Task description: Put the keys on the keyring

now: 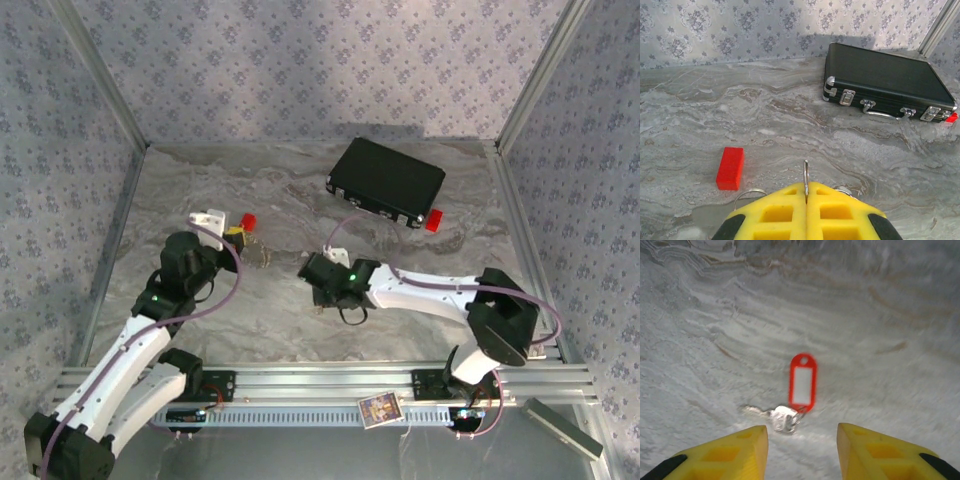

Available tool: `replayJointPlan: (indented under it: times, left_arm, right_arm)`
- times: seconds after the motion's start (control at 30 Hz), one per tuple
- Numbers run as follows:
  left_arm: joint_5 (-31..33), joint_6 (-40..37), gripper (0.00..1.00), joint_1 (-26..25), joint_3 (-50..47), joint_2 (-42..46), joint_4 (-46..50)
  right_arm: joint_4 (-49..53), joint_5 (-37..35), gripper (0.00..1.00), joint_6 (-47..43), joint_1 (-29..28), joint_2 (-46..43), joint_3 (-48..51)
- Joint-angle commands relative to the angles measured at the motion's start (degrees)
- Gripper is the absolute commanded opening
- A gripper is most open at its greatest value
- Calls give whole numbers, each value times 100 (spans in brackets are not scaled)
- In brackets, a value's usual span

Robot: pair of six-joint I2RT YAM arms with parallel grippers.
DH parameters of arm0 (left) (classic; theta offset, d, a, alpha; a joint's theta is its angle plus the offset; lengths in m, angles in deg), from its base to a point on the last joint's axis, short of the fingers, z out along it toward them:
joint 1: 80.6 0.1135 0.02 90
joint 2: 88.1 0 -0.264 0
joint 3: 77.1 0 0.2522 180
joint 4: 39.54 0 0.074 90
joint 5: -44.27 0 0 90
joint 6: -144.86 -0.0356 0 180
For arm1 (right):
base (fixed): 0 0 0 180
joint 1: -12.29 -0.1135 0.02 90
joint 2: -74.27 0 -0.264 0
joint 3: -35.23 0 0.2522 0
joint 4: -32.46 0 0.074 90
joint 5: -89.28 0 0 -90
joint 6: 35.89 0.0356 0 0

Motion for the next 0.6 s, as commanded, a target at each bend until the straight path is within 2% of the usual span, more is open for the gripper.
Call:
replayJointPlan:
  times: [0.0, 0.1, 0.23, 0.3, 0.57]
  left_arm:
    - [-164, -30, 0, -26, 53, -41, -358]
    - [-206, -3, 0, -26, 52, -26, -357]
    - [-201, 6, 0, -26, 18, 44, -358]
    - [-202, -3, 0, -26, 22, 78, -344]
    - [-224, 7, 0, -35, 26, 81, -331]
  right_arm:
    - [444, -100, 42, 1599, -130, 223, -196]
    - [390, 146, 41, 1830, -79, 288, -67]
    - [-517, 785, 39, 1913, 116, 356, 338]
    - [-624, 955, 38, 1929, 124, 472, 322]
    - [-694, 1062, 32, 1978, 216, 687, 316]
